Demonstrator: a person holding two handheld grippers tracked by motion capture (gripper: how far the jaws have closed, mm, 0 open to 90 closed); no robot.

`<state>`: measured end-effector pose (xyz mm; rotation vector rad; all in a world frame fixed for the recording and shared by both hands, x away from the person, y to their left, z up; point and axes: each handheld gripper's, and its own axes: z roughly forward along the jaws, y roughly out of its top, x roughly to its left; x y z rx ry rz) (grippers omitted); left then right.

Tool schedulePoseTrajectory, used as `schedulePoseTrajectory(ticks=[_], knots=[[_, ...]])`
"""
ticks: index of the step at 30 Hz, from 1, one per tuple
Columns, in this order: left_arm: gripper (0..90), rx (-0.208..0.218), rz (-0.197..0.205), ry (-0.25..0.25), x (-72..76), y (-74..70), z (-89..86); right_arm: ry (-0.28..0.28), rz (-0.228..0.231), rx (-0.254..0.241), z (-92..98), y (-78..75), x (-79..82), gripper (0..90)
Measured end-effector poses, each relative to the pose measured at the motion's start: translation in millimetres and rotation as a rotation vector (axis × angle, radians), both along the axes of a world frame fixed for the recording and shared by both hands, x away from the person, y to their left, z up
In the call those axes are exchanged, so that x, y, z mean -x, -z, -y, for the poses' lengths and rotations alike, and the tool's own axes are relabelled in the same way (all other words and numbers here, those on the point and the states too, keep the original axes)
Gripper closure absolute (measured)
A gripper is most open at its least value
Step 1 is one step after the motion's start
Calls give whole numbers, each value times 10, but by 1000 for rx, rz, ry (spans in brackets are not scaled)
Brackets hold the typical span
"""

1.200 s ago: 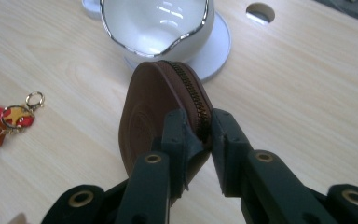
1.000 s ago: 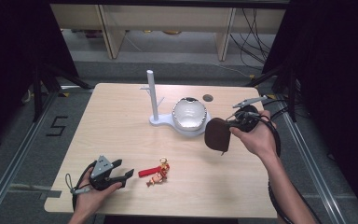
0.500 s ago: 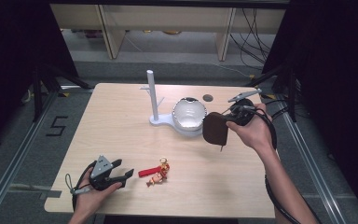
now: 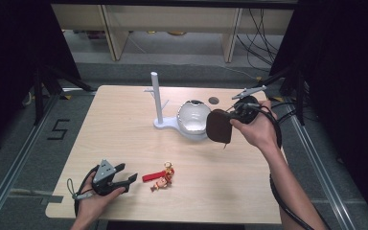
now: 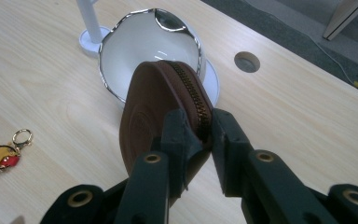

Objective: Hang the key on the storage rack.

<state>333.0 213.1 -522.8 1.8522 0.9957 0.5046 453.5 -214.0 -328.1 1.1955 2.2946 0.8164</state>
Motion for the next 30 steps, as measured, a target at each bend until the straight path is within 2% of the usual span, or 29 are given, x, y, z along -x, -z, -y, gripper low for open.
schedulePoseTrajectory(ticks=[1, 7, 15, 30], knots=[[341, 0, 0, 0, 0, 0, 0, -4, 15, 10, -1, -5, -8, 768], [341, 5, -1, -3, 0, 1, 1, -3, 20, -4, -32, -49, -40, 767], [341, 4, -1, -4, -1, 1, 1, -11, 46, 6, -74, -83, -98, 766], [340, 6, -1, -4, -1, 1, 0, -16, 92, -17, -214, -165, -202, 764]])
